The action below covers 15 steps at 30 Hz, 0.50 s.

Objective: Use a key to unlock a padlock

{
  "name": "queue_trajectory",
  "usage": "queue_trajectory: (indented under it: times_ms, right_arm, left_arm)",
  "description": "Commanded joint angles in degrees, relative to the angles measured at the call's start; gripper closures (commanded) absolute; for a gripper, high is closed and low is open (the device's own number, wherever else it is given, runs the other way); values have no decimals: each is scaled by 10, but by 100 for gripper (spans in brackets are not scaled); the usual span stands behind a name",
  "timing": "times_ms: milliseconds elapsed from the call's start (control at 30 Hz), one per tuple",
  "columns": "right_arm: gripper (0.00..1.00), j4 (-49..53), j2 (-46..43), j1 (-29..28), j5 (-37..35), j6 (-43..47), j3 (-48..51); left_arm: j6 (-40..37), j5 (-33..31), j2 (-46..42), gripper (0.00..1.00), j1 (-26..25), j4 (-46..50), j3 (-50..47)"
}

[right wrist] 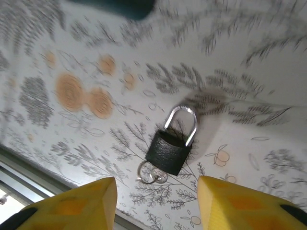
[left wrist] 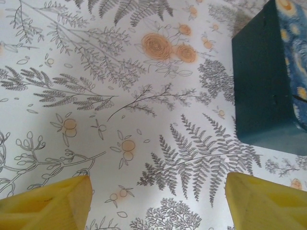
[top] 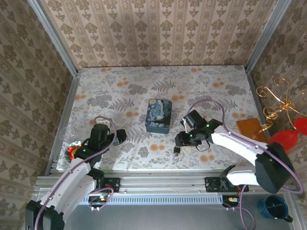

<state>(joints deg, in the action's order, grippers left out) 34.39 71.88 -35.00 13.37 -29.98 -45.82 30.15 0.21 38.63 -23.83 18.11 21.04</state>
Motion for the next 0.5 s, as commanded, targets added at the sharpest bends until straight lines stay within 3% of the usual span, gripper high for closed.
queue_trajectory:
  times_ms: [0, 67, 100, 133, 267, 333, 467]
  right_arm:
    - [49, 72, -61, -3, -72, 45, -44]
    - [44, 60, -93, -3, -92, 61, -53]
    - [31, 46, -109, -3, -103, 70, -54]
    - [0, 32, -124, -4, -120, 77, -52]
    - [0, -14, -164, -3, -228, 119, -19]
    - [0, -32, -173, -3, -267, 145, -12]
    - [0, -103, -212, -3, -339, 196, 21]
  left_arm:
    - [-18, -14, 11, 26, 5, 26, 41]
    - [-31, -34, 20, 26, 5, 33, 58]
    - [-39, -43, 27, 26, 6, 33, 68]
    - [-45, -55, 32, 26, 6, 33, 80]
    - [-66, -110, 49, 24, 7, 19, 118]
    - [-83, -140, 58, 1, 8, 6, 128]
    - [-101, -233, 72, 0, 10, -12, 134]
